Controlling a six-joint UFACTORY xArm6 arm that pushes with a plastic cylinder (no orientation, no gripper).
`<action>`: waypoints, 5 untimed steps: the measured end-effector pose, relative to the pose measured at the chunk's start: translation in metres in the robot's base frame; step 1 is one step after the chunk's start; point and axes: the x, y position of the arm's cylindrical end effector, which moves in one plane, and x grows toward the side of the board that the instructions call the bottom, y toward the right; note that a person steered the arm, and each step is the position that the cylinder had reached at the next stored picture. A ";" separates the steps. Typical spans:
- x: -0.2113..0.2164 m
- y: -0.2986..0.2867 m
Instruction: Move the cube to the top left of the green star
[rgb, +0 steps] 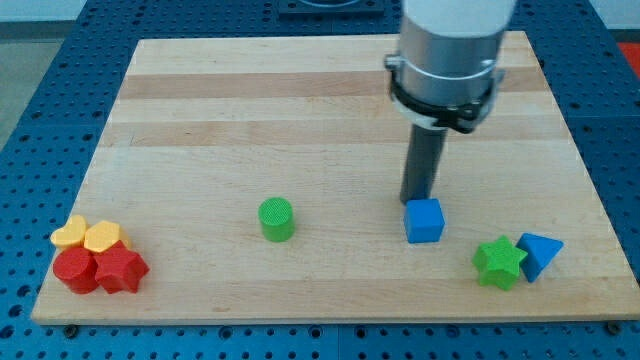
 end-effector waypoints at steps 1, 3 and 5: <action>0.000 -0.042; 0.022 -0.070; 0.022 0.006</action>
